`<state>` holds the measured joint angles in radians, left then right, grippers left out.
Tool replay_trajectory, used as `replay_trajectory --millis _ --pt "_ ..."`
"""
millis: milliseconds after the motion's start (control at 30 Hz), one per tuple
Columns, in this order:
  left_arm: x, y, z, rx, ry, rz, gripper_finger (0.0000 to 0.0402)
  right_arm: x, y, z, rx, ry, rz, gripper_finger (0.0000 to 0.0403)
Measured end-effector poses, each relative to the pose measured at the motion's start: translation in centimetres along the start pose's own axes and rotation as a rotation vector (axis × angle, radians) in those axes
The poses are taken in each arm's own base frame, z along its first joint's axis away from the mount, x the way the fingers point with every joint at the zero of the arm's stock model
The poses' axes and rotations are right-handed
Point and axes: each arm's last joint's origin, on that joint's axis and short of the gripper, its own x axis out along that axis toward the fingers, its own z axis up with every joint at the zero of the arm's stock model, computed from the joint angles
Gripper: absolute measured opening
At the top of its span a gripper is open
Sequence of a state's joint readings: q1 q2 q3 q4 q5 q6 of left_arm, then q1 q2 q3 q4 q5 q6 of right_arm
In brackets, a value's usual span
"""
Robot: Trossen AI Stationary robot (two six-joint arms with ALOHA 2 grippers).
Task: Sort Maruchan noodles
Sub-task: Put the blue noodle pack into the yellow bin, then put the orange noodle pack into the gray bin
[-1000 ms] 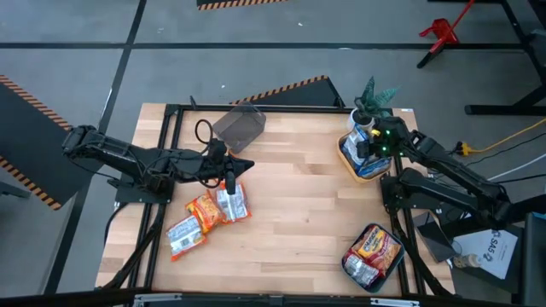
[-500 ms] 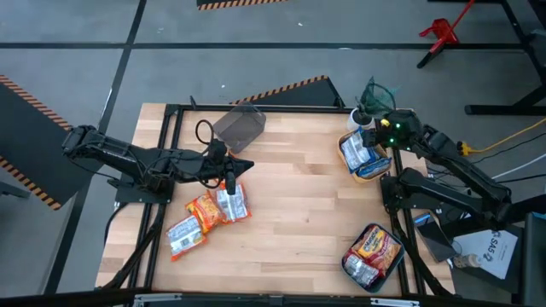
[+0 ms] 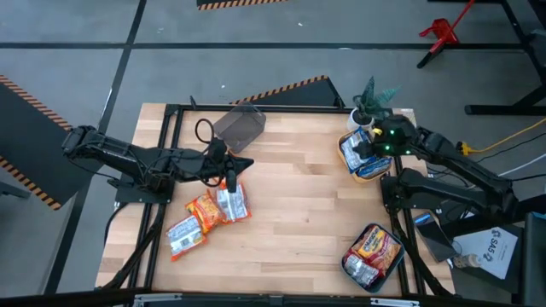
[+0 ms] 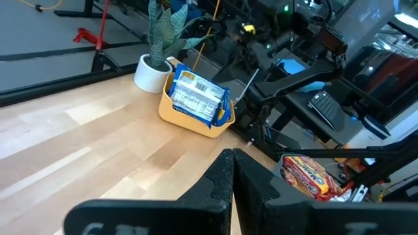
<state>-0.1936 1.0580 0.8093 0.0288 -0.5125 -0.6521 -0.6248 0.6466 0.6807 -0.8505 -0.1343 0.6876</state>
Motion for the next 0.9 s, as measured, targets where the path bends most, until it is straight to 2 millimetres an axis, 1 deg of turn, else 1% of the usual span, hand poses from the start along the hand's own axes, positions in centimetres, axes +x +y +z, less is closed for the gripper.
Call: replay_trajectory --millis 167,267,367,500,600,667,833,900 --pt "0.1 0.1 0.1 0.0 -0.003 0.006 0.0 0.3 -0.3 -0.3 -0.006 -0.043 -0.156 0.0139" --pt "0.1 0.1 0.1 -0.001 -0.003 0.006 0.0 0.1 -1.0 -0.7 0.012 -0.041 -0.284 0.0125" --pt "0.1 0.1 0.1 -0.001 -0.002 0.005 0.0 -0.1 -1.6 -1.3 0.029 -0.005 -0.375 0.0112" --pt "0.1 0.1 0.1 0.0 -0.001 0.006 0.0 -0.4 -2.4 -1.8 0.071 -0.003 -0.509 0.0095" --pt "0.1 0.1 0.1 0.0 -0.001 0.006 0.0 -0.6 -2.5 -1.8 0.075 -0.02 -0.546 0.0085" --pt "0.1 0.1 0.1 0.0 -0.001 0.006 0.0 -1.2 -2.1 -1.4 0.048 -0.042 -0.536 0.008" --pt "0.1 0.1 0.1 -0.009 -0.001 0.006 0.0 -4.5 -0.4 0.4 -0.011 -0.166 -0.556 0.0068" --pt "0.1 0.1 0.1 -0.023 -0.001 0.006 0.0 -5.6 0.4 1.2 -0.037 -0.194 -0.507 0.0064"
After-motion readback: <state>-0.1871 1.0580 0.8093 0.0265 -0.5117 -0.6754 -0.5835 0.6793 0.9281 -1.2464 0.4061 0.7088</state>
